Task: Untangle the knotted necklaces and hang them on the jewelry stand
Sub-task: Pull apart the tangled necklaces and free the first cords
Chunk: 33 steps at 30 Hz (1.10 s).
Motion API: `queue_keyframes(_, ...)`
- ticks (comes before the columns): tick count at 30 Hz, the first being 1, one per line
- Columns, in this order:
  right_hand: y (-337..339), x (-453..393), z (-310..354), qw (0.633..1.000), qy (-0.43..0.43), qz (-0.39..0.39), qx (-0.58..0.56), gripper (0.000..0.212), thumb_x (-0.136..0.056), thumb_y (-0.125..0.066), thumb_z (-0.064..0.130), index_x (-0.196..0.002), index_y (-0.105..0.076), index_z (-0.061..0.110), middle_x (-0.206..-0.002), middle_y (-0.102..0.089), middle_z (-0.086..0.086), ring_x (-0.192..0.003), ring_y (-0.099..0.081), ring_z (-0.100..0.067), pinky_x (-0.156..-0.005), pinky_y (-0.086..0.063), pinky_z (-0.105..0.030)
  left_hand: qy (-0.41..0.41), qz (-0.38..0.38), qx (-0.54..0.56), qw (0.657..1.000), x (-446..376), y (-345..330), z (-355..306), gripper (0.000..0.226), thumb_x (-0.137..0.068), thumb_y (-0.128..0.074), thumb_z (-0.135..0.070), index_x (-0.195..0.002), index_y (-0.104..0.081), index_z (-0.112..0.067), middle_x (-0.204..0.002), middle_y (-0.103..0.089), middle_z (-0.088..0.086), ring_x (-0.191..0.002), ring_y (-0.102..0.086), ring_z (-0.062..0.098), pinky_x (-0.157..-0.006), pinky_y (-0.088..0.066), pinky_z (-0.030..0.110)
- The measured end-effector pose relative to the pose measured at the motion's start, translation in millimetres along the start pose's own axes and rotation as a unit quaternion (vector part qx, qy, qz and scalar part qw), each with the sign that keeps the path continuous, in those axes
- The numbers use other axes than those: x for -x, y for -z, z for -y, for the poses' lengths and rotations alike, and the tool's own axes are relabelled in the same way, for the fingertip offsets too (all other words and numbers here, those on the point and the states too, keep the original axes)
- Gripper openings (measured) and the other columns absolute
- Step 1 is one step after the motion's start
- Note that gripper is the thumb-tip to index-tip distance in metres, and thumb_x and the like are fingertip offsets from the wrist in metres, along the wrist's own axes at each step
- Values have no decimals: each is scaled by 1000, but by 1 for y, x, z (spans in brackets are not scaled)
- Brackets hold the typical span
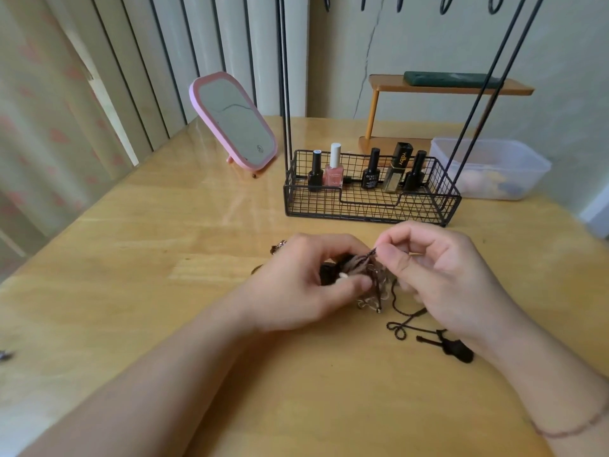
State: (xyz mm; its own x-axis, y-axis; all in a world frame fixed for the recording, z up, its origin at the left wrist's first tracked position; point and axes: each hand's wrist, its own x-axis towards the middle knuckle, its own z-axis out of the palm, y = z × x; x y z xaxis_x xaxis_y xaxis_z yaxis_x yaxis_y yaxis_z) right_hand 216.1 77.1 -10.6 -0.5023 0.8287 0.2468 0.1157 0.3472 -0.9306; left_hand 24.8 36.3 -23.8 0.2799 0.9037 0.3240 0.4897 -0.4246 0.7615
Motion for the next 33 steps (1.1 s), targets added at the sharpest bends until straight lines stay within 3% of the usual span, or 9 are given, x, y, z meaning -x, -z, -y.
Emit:
queue_keyframes(3, 3, -1, 2, 999, 0, 4, 38, 13, -89, -63, 23, -80, -68, 15, -60, -58, 15, -48, -48, 2, -49, -36, -7, 41, -10, 132, 990, 0, 3, -1, 14, -91, -52, -11, -90, -62, -1, -74, -60, 9, -66, -54, 15, -62, -49, 25)
queue_keyframes(5, 4, 1, 2, 998, -26, 38, 51, 23, -83, -60, 37, -77, -68, 16, -53, -50, 15, -45, -40, 0, -47, -32, -9, 55, -11, 183, 981, 0, 6, -2, 16, -88, -47, -7, -78, -59, -2, -68, -53, 2, -59, -47, 11, -56, -41, 18)
queue_keyframes(9, 7, 4, 4, 991, -66, 103, 52, 32, -78, -61, 51, -73, -65, 20, -53, -39, 9, -48, -29, -12, -46, -26, -14, 61, -25, 192, 979, -3, 12, 2, 16, -81, -49, -12, -67, -57, -11, -63, -47, 6, -57, -40, 14, -51, -32, 24)
queue_keyframes(14, 15, 3, 2, 992, -75, 98, 5, 33, -85, -67, 52, -72, -64, 22, -62, -31, -8, -61, -21, -41, -58, -15, -44, 101, -107, 277, 950, -5, 24, 8, 18, -73, -41, -13, -72, -51, 2, -63, -44, 12, -53, -41, 14, -47, -34, 22)
queue_keyframes(20, 19, 2, -1, 989, -70, 127, 27, 46, -75, -65, 64, -68, -62, 19, -66, -49, -15, -58, -37, -30, -53, -31, -32, 97, -97, 407, 903, -5, 28, 10, 20, -68, -38, -17, -62, -56, -12, -73, -61, 14, -65, -52, 27, -56, -40, 29)
queue_keyframes(24, 25, -1, -3, 992, -45, 120, 3, 52, -79, -62, 60, -59, -59, 13, -84, -65, -8, -87, -63, -18, -84, -45, -33, 71, -83, 454, 884, -1, 33, 11, 14, -66, -46, -26, -67, -44, -13, -55, -55, 12, -57, -53, 28, -53, -44, 27)
queue_keyframes(27, 32, -1, -5, 990, -19, 107, -86, 45, -81, -67, 58, -73, -75, 14, -86, -70, -3, -101, -62, -28, -100, -45, -48, 67, -77, 484, 869, -2, 35, 12, 12, -66, -47, -24, -65, -43, -12, -45, -38, 3, -42, -42, 21, -47, -37, 24)
queue_keyframes(30, 39, -2, 0, 959, 13, 91, -269, 34, -76, -78, 47, -58, -64, 21, -63, -62, -2, -85, -64, -29, -93, -54, -40, 86, -84, 447, 886, -4, 35, 14, 11, -68, -40, -16, -60, -47, -13, -46, -32, 3, -40, -27, 16, -41, -27, 23)
queue_keyframes(33, 43, -2, 3, 904, 33, 132, -406, 19, -81, -77, 29, -81, -66, 13, -56, -48, 1, -67, -56, -26, -86, -55, -46, 83, -66, 384, 917, -5, 31, 17, 17, -74, -38, -14, -62, -50, -13, -50, -35, 6, -42, -28, 17, -42, -30, 22)
